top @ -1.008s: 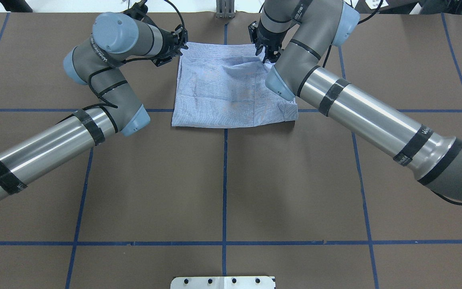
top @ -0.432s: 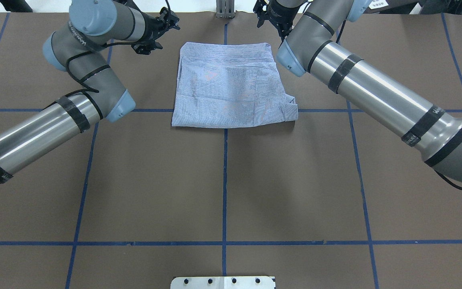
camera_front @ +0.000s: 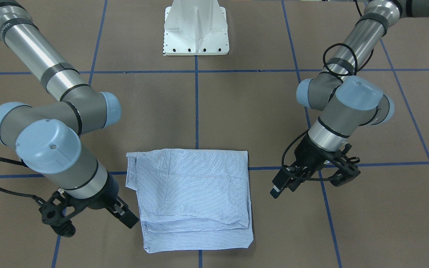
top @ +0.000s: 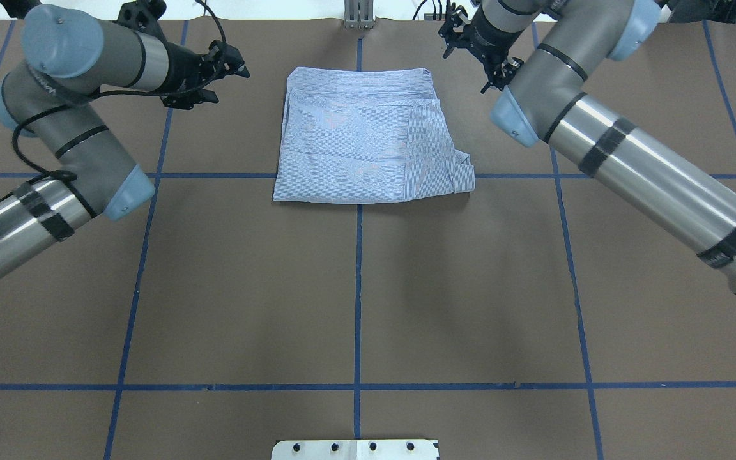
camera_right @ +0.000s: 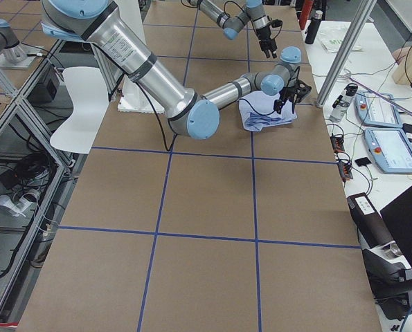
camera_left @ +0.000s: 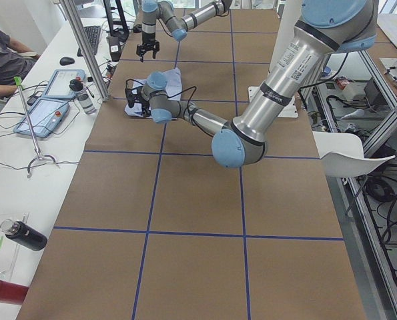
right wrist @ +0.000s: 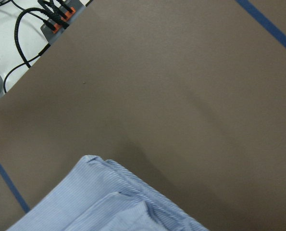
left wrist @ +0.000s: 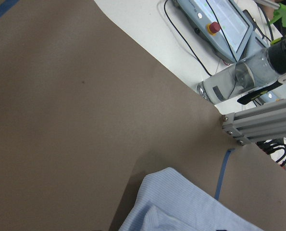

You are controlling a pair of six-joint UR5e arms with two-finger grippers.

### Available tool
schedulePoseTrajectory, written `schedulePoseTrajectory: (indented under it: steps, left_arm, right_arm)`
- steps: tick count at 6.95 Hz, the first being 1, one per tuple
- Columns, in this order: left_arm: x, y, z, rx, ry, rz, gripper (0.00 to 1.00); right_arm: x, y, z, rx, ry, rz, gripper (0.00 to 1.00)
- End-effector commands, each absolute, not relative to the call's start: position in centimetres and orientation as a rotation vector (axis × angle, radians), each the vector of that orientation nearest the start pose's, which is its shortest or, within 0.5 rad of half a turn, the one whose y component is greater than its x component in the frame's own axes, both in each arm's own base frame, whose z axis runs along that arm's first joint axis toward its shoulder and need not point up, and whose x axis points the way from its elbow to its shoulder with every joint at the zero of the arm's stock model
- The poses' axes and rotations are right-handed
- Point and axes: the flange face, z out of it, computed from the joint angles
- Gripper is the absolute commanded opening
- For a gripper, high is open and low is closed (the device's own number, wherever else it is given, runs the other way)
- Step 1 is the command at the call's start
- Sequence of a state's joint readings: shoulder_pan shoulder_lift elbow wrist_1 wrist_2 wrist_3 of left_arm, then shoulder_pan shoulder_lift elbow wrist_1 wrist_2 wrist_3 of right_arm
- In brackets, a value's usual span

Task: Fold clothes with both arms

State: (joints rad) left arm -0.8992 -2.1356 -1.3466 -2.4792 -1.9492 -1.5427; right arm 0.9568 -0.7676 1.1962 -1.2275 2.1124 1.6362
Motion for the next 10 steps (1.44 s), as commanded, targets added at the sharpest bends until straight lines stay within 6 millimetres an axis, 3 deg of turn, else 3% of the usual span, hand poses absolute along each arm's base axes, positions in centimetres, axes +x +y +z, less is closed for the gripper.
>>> schedulePoseTrajectory:
  steps: [1,2,4,5,7,10]
  left_arm:
    - [30.3,-55.4,36.6,0.368,1.192,-0.286,0.83]
    - [27.8,-52.6,38.8,0.400,1.117,-0.204,0.83]
    - [21.5,-47.6,40.7,0.473,0.967,-0.025,0.84]
    - [17.9,-45.8,42.6,0.501,0.907,0.087,0.99]
    - [11.1,-43.7,47.9,0.509,0.848,0.254,0.99]
    - [3.9,-41.8,53.0,0.541,0.700,0.383,0.99]
  right_arm:
    - [-31.8,-63.3,33.8,-0.070,-0.872,0.568,1.00]
    - [-28.4,-60.0,36.2,-0.033,-0.833,0.468,1.00]
    - [-22.7,-53.2,43.2,-0.007,-0.777,0.338,1.00]
    - [-19.3,-50.5,45.8,0.004,-0.764,0.268,1.00]
    - [-12.6,-47.0,50.2,-0.001,-0.792,0.137,1.00]
    - [-5.9,-43.5,55.9,0.041,-0.765,-0.022,1.00]
